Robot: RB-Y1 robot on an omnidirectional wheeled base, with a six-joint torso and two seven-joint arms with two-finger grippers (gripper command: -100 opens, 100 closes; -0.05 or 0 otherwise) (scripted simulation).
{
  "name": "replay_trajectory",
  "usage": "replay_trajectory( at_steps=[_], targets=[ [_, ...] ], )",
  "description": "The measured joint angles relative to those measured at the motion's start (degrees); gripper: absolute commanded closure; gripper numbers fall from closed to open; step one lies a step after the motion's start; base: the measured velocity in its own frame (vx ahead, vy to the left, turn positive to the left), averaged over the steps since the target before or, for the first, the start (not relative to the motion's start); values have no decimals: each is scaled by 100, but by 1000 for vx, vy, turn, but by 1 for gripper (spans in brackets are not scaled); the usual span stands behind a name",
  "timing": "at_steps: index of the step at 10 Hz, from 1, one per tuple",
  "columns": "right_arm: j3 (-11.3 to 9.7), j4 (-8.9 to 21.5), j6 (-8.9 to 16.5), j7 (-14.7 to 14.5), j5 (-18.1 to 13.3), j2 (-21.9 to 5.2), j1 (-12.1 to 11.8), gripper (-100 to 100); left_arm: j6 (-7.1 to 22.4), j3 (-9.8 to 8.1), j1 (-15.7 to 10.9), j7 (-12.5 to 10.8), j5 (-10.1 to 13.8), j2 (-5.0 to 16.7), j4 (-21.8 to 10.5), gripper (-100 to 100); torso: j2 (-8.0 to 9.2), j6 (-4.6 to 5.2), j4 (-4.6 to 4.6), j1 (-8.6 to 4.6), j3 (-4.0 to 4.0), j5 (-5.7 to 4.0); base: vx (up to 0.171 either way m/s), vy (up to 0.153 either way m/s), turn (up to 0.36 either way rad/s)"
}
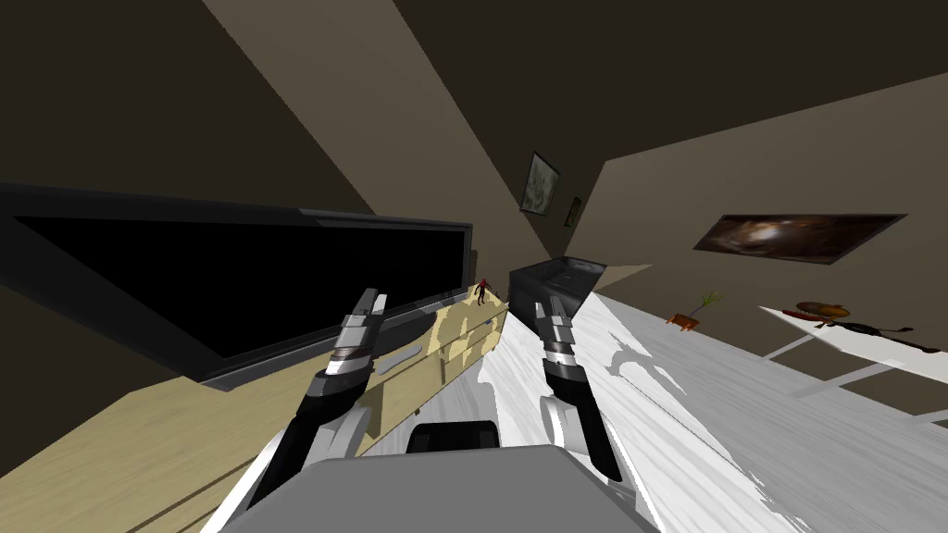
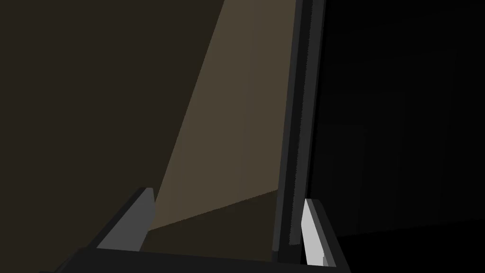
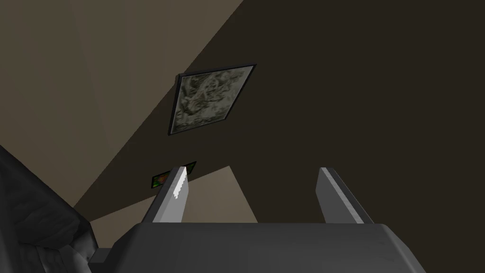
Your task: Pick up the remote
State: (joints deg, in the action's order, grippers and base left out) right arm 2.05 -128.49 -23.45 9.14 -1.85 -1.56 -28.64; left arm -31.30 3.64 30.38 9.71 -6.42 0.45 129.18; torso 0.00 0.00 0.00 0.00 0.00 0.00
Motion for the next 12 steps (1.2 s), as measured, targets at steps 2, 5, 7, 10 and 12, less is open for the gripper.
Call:
replay_trajectory(
  at_steps=[2,5,7,10,12],
  targets=[
    [0,0,0,0,0,0,0,0,95,-26,-33,-34,30,204,-57,-100,7,0,1,5,4,1,-26,14,3],
    [0,0,0,0,0,0,0,0,471,-106,-77,-163,129,573,-103,-100,12,0,3,10,7,2,-34,18,2],
    [0,0,0,0,0,0,1,0,783,-193,-185,-280,221,783,-275,-100,16,0,3,10,9,2,-50,22,-3],
    [0,0,0,0,0,0,0,0,1142,-300,-314,-429,338,974,-528,-100,10,0,2,6,6,2,-26,10,-3],
    [0,0,0,0,0,0,0,0,1451,-320,-336,-489,383,1033,-538,-100,8,0,2,4,5,1,-21,8,-4]
  ],
)
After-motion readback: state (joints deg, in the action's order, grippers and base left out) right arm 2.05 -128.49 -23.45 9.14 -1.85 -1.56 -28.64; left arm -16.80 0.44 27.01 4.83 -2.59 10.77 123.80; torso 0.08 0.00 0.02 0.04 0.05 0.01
